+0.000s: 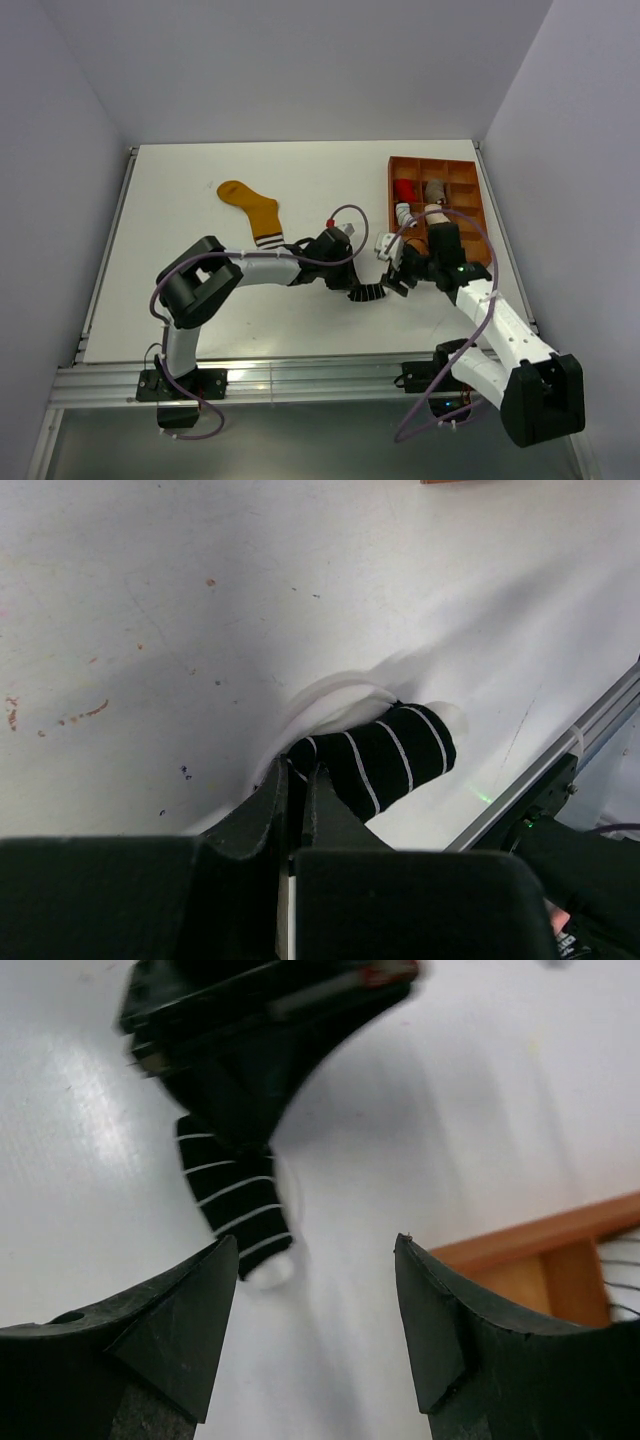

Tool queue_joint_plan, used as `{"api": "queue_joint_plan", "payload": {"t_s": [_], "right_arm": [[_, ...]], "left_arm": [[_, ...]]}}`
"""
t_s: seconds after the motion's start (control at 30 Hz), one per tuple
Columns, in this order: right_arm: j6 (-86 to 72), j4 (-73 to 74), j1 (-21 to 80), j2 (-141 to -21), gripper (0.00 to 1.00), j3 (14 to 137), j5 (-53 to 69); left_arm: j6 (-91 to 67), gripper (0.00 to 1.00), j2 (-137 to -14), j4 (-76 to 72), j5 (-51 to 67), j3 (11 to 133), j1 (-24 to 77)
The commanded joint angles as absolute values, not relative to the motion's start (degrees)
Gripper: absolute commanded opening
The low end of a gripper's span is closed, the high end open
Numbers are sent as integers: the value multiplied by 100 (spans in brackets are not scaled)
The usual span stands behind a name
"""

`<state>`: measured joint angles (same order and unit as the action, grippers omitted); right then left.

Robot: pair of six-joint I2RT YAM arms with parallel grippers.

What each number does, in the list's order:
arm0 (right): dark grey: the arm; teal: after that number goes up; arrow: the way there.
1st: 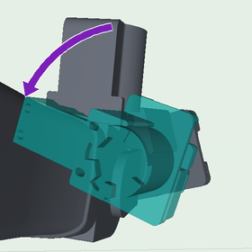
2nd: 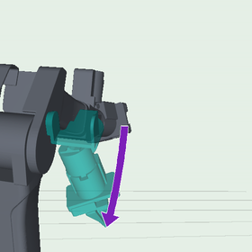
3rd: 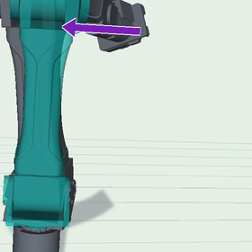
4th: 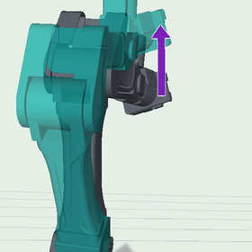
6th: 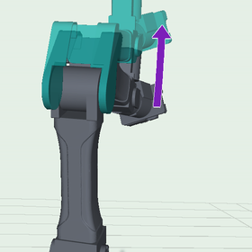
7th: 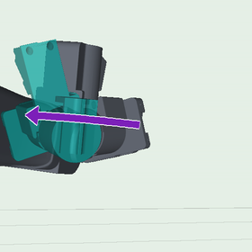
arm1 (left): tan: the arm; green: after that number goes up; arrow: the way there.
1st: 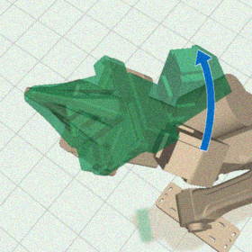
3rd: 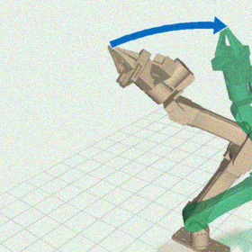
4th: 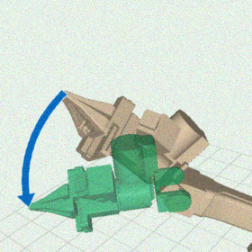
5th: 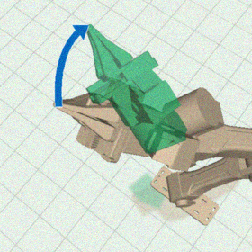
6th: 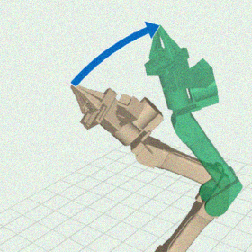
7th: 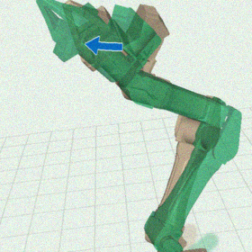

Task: Roll the socks
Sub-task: Roll the sock at the center of the board.

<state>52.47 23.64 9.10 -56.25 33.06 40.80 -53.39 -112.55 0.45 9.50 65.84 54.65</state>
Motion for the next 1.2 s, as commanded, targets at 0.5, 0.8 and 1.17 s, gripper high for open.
{"api": "queue_joint_plan", "payload": {"t_s": [0.5,0.8,1.17], "right_arm": [[5871,774,2759,-5256,71,1908,2180],[5906,896,3199,-5475,70,1934,1960],[5941,923,3349,-6565,63,2399,1644]], "left_arm": [[-4693,0,-12155,1854,1178,6477,5440],[-4597,0,-12225,1889,1380,6565,5379],[-4316,0,-12269,2100,1670,6653,5256]]}}
